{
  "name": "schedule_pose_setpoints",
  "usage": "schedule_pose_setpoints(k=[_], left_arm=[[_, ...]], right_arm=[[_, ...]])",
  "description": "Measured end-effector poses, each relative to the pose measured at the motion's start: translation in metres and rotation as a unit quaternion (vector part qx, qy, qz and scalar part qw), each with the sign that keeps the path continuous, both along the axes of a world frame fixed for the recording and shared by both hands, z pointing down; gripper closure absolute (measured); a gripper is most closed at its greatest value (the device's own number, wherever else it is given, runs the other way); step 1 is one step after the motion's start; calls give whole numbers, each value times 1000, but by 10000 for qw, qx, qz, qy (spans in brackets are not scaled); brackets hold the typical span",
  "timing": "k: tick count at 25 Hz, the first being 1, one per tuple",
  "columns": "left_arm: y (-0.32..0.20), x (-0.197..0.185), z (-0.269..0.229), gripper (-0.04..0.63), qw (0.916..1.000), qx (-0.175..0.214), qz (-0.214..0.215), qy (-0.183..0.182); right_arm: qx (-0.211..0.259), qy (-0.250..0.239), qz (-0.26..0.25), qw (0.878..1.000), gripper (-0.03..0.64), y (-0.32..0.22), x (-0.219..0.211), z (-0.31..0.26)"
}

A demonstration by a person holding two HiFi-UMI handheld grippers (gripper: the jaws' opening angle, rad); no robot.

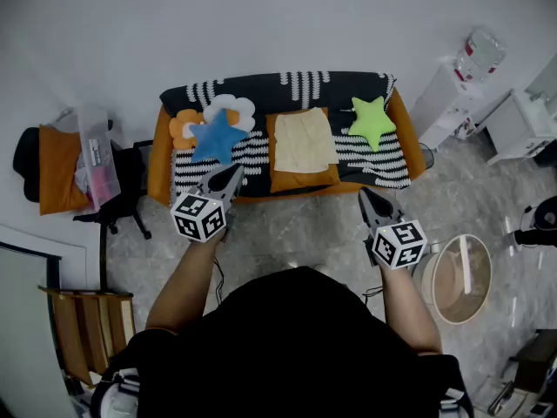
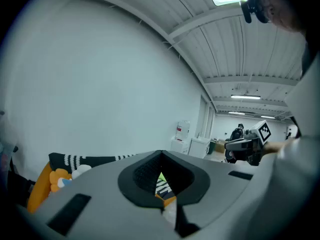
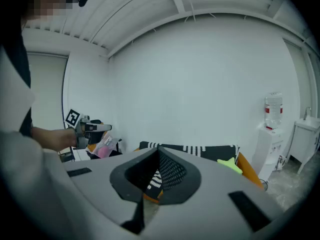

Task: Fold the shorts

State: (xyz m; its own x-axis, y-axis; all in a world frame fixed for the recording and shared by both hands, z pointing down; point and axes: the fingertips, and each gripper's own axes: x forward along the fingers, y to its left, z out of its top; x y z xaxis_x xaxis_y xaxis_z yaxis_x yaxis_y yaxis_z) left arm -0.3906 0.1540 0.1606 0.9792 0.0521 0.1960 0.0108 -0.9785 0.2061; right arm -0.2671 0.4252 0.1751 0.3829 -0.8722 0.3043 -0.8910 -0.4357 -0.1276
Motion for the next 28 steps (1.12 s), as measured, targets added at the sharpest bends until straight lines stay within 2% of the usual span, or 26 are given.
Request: schedule_pose_setpoints(k=[8,14,24,28], left_arm=[[33,21,-6,578,9999,64,-89,44],[57,31,-15,577,9998,71,-186,96],[97,59,-7,574,9990,163,-413,28],[114,73,-2,548,9985,185,-521,20]], right_arm=[[-19,72,-80,9999,612,32,36,1],[288,-62,-169,9994,609,54,58,-4],[274,113,-392,9988,609,86,103,4],[215,213,-553,9980,609,96,118,9]])
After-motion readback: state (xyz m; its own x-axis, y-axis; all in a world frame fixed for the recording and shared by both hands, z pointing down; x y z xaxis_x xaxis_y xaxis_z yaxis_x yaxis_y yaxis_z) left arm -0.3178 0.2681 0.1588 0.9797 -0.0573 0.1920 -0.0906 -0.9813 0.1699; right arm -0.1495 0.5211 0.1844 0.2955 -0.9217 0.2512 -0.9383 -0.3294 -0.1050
